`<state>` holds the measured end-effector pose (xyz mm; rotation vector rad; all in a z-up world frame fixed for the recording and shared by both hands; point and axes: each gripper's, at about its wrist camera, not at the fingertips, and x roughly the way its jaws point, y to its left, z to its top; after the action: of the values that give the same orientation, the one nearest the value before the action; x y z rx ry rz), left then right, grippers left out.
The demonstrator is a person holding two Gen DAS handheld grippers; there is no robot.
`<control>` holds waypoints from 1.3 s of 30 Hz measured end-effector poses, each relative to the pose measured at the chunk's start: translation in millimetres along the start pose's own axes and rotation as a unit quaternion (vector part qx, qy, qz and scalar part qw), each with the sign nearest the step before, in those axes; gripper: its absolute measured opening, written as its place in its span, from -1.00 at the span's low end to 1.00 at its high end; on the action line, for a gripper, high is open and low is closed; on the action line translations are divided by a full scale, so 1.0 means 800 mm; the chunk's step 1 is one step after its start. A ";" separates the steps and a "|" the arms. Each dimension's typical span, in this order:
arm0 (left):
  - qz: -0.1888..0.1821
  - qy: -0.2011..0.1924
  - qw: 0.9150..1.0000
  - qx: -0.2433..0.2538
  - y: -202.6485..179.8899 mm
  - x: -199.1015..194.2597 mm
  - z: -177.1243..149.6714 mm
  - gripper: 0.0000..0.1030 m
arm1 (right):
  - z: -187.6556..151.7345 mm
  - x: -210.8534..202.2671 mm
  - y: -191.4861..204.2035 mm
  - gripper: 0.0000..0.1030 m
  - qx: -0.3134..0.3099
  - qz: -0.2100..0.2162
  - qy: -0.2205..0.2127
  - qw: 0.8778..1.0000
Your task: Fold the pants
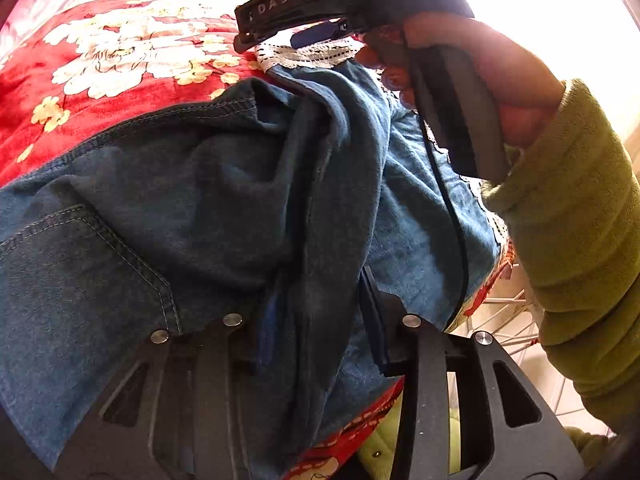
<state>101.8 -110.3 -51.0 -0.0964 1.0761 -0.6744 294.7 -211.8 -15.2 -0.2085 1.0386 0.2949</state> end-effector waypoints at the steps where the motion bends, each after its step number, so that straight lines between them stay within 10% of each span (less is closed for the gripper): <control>1: -0.001 -0.001 1.000 0.000 0.001 0.000 0.000 -0.43 | 0.002 0.006 0.000 0.23 0.002 -0.002 0.004 1.000; 8: -0.008 -0.008 1.000 0.002 0.007 -0.005 0.000 -0.43 | -0.005 0.015 -0.016 -0.77 0.020 0.027 -0.002 0.999; 15: -0.012 -0.014 1.000 -0.001 0.017 -0.009 0.004 -0.44 | -0.018 -0.061 -0.048 -0.80 0.051 0.049 -0.075 0.995; 23: 0.023 -0.023 0.999 0.021 0.021 -0.025 0.005 -0.97 | -0.046 -0.138 -0.107 -0.80 0.115 0.050 -0.137 0.983; 39: 0.066 -0.047 0.992 0.098 -0.025 -0.043 -0.017 -0.99 | -0.244 -0.233 -0.153 -0.81 0.215 0.048 -0.163 0.962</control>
<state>70.9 -104.1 -22.8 0.1113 0.9120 -0.6464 88.3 -413.1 54.5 0.2783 0.7631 0.1769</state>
